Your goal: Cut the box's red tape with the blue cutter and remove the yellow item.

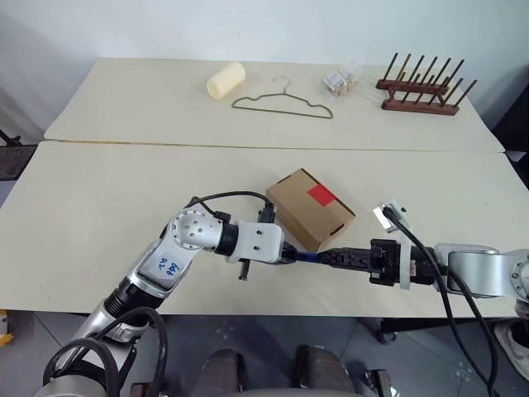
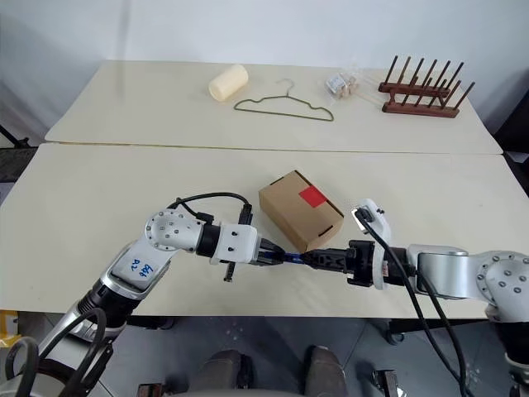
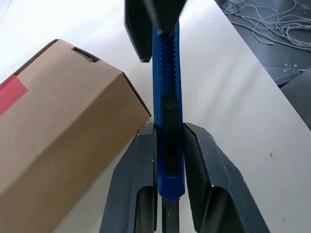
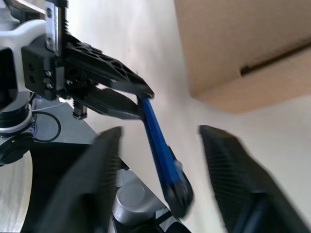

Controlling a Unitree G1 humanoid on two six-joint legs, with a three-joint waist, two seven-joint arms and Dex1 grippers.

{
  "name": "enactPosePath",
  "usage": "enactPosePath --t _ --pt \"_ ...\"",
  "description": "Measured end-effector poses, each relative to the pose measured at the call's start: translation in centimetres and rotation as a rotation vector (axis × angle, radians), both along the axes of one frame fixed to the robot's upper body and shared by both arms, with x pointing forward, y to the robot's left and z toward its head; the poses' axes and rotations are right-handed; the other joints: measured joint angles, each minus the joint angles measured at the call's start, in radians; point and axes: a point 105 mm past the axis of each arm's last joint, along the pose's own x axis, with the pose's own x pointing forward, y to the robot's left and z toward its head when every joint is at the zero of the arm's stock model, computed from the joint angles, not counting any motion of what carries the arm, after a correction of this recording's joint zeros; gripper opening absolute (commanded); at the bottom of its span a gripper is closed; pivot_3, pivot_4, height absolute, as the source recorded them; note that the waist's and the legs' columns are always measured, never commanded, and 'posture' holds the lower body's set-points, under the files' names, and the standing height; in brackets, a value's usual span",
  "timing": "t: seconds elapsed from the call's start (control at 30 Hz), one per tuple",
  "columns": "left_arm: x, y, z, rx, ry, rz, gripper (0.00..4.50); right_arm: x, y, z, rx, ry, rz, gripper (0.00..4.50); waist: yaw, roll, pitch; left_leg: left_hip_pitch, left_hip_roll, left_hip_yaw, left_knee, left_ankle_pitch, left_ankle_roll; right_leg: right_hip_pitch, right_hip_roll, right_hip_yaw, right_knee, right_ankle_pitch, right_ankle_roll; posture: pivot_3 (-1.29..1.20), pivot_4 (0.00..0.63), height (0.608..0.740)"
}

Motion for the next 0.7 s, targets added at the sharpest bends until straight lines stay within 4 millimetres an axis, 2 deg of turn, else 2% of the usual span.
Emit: enactPosePath --t 0.57,0.7 --pt "0.2 -0.1 -0.1 0.011 0.005 0.015 0.46 -0.3 1.1 -0.9 -0.005 0.036 0.037 2.28 0.0 0.0 0.0 0.0 0.001 0.0 0.0 0.0 0.0 0.0 0.0 0.0 -0.001 0.0 0.0 0.0 0.15 0.74" --pt "0.2 -0.1 -0.1 0.014 0.008 0.018 0.46 -0.1 1.0 -1.0 -0.014 0.038 0.026 1.12 0.0 0.0 0.0 0.0 0.001 -0.001 0.0 0.0 0.0 0.0 0.0 0.0 -0.001 0.0 0.0 0.0 0.15 0.74"
